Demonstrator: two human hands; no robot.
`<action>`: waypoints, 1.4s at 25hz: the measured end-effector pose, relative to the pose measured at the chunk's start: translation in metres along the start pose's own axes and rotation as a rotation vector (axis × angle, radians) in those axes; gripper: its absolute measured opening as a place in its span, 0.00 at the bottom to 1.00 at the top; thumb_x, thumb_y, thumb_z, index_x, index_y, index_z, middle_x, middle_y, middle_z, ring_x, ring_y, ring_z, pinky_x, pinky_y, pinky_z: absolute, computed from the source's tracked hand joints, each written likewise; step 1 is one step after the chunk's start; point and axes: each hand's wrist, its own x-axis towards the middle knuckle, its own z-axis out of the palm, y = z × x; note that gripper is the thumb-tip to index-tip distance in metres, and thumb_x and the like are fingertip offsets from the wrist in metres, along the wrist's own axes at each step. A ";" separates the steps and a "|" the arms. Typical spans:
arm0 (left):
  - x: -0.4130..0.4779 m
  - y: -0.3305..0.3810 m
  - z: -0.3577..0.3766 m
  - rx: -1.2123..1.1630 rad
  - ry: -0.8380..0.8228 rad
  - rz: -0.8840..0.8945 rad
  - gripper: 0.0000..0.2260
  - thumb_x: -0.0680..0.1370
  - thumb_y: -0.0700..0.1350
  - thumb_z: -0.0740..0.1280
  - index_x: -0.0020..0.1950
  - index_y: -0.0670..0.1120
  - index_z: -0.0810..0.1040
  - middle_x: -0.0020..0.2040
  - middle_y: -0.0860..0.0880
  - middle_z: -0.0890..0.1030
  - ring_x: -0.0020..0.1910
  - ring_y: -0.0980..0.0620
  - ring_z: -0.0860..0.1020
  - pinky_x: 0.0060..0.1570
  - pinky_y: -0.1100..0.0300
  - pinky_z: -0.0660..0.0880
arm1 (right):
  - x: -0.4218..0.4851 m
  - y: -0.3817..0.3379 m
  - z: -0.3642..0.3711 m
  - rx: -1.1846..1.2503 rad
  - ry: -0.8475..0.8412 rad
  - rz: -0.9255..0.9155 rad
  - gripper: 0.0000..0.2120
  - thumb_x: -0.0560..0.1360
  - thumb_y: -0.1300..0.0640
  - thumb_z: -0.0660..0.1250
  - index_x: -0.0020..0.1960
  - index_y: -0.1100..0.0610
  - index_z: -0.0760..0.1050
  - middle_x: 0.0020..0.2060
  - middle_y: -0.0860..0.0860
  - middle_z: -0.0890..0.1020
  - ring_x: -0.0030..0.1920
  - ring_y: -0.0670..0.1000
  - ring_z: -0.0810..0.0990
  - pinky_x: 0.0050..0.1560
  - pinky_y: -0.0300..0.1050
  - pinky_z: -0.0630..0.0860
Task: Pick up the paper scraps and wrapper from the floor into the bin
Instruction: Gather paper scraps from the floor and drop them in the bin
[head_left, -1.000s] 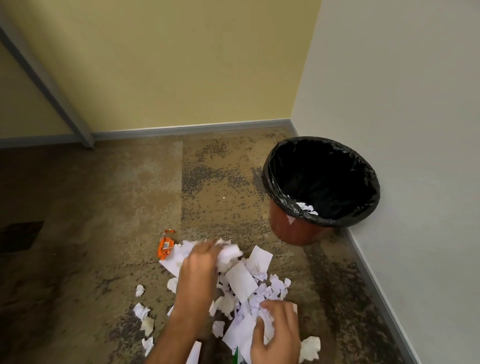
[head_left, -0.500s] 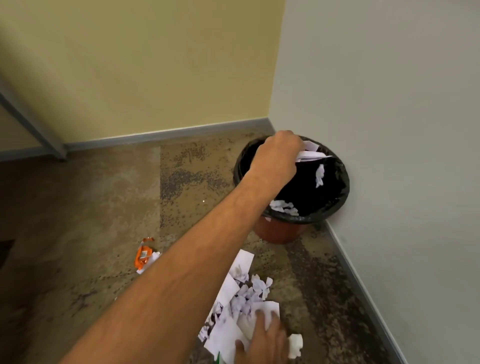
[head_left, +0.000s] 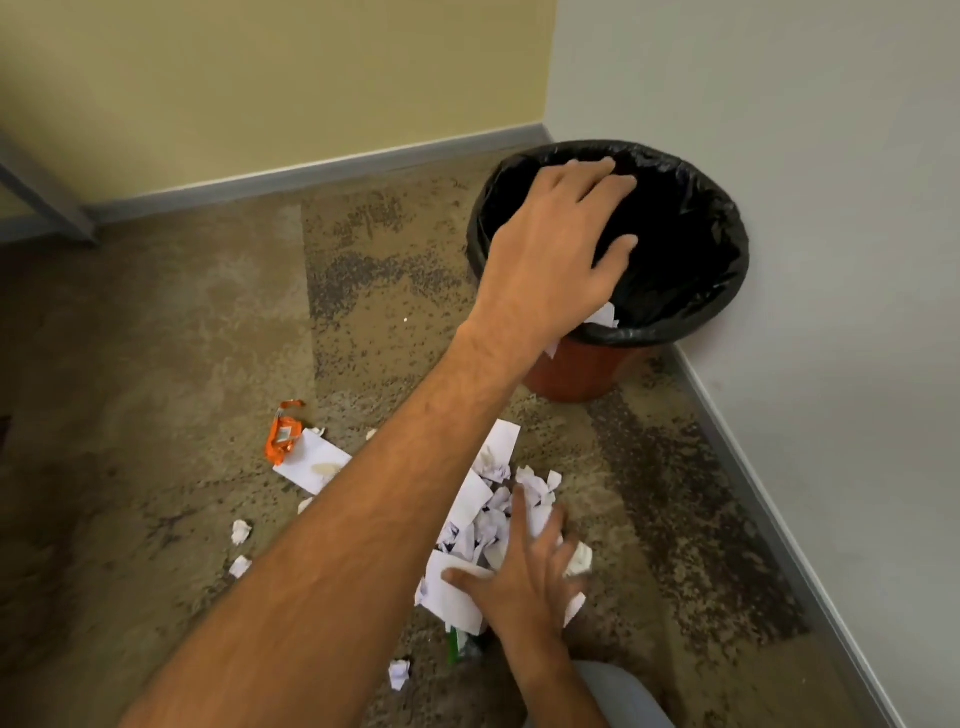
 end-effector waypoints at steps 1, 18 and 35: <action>-0.015 -0.004 -0.004 -0.023 0.093 0.017 0.20 0.84 0.50 0.68 0.75 0.44 0.79 0.74 0.46 0.80 0.75 0.42 0.75 0.73 0.54 0.75 | -0.001 -0.004 0.003 -0.057 0.047 -0.060 0.63 0.68 0.21 0.71 0.86 0.36 0.33 0.87 0.58 0.42 0.85 0.68 0.53 0.76 0.74 0.64; -0.217 -0.084 -0.017 -0.127 0.090 -0.482 0.16 0.85 0.38 0.64 0.73 0.45 0.76 0.64 0.49 0.81 0.63 0.50 0.77 0.58 0.56 0.74 | -0.019 -0.052 -0.112 0.405 0.202 -0.532 0.20 0.83 0.63 0.70 0.73 0.53 0.73 0.63 0.45 0.71 0.62 0.47 0.76 0.57 0.27 0.74; -0.297 -0.056 0.090 0.172 -0.659 -0.841 0.68 0.61 0.87 0.62 0.83 0.60 0.25 0.87 0.48 0.28 0.88 0.31 0.39 0.77 0.19 0.55 | 0.100 -0.091 -0.326 0.129 0.436 -0.345 0.53 0.67 0.27 0.78 0.84 0.43 0.61 0.79 0.59 0.69 0.78 0.67 0.70 0.74 0.73 0.71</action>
